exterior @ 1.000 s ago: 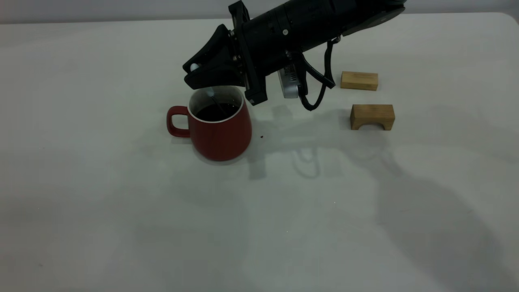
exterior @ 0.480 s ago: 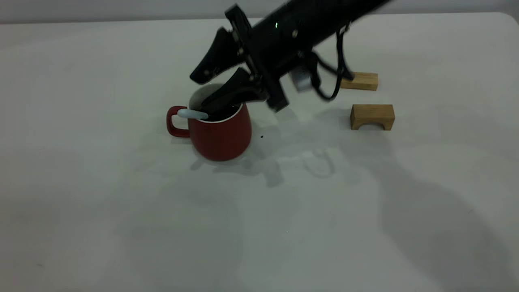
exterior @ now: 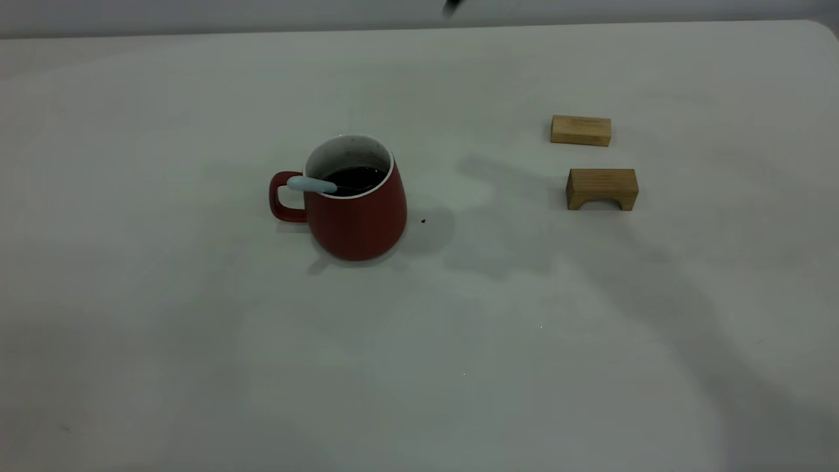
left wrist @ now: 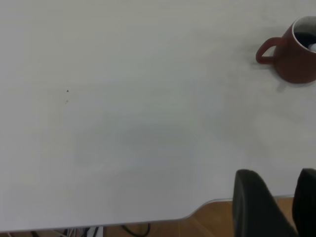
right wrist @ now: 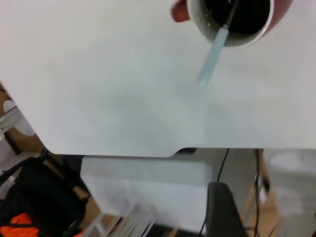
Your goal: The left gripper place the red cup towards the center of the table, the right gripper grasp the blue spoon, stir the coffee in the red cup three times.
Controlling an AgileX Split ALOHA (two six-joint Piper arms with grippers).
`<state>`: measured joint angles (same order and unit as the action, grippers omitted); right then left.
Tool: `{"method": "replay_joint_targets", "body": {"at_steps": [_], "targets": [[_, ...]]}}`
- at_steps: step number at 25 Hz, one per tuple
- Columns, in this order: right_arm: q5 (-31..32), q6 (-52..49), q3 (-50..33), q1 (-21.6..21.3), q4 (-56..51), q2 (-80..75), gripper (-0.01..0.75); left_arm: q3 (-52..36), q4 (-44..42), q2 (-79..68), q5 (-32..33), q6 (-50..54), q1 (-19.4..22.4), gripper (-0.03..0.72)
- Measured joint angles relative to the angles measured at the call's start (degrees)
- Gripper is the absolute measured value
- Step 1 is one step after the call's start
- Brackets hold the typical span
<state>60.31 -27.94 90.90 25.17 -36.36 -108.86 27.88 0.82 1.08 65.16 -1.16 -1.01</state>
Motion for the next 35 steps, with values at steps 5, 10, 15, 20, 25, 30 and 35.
{"method": "replay_joint_targets", "body": {"at_steps": [5, 10, 15, 20, 25, 30, 35], "targets": [[4.60, 6.49, -0.06, 0.05, 3.91, 15.33, 0.493, 0.00, 0.00, 0.00, 0.00, 0.00, 0.00, 0.270], [10.22, 22.79, -1.54, 2.29, 7.29, 26.97, 0.493, 0.00, 0.00, 0.00, 0.00, 0.00, 0.00, 0.270], [10.55, 29.60, -12.61, 2.38, 11.25, 41.68, 0.493, 0.00, 0.00, 0.00, 0.00, 0.00, 0.00, 0.270], [10.57, 32.02, -28.18, 2.31, 17.95, 65.49, 0.493, 0.00, 0.00, 0.00, 0.00, 0.00, 0.00, 0.270], [10.57, 34.64, -40.24, -2.46, 25.43, 88.51, 0.493, 0.00, 0.00, 0.00, 0.00, 0.07, 0.00, 0.270], [10.57, 35.75, -50.86, -9.68, 30.91, 102.86, 0.493, 0.00, 0.00, 0.00, 0.00, 0.07, 0.00, 0.270], [8.50, 33.97, -58.28, -15.56, 31.93, 107.77, 0.493, 0.00, 0.00, 0.00, 0.00, 0.07, 0.00, 0.270]]}}
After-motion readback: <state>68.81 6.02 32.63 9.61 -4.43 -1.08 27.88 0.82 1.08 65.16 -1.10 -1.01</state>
